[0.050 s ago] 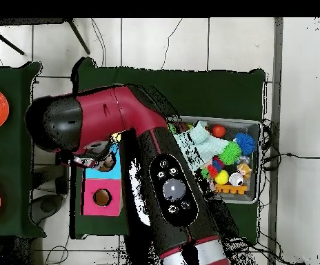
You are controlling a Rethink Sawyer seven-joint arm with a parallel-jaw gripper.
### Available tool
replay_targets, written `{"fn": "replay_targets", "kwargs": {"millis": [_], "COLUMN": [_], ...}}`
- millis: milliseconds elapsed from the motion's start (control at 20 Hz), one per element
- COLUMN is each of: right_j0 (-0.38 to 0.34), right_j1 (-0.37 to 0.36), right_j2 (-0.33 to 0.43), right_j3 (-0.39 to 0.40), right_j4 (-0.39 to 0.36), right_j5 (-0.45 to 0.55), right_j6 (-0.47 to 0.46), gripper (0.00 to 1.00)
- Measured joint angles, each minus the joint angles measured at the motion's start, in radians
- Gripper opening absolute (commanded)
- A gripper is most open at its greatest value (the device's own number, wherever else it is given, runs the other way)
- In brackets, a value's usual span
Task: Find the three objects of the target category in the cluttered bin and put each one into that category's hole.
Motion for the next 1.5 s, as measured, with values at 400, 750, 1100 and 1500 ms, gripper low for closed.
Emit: {"fn": "replay_targets", "kwargs": {"millis": [400, 750, 1100, 1500], "right_j0": [0.004, 0.026, 0.08, 0.125], "right_j1": [-0.013, -0.007, 0.009, 0.024], "right_j2": [-0.06, -0.112, -0.161, -0.201], "right_j3": [0.0, 0.0, 0.0, 0.0], "right_j4": [-0.053, -0.09, -0.103, -0.104], "right_j5": [-0.027, -0.053, -0.07, -0.073], "right_j6": [0.0, 0.0, 0.001, 0.001], "gripper": [0.0, 0.0, 0.0, 0.0]}}
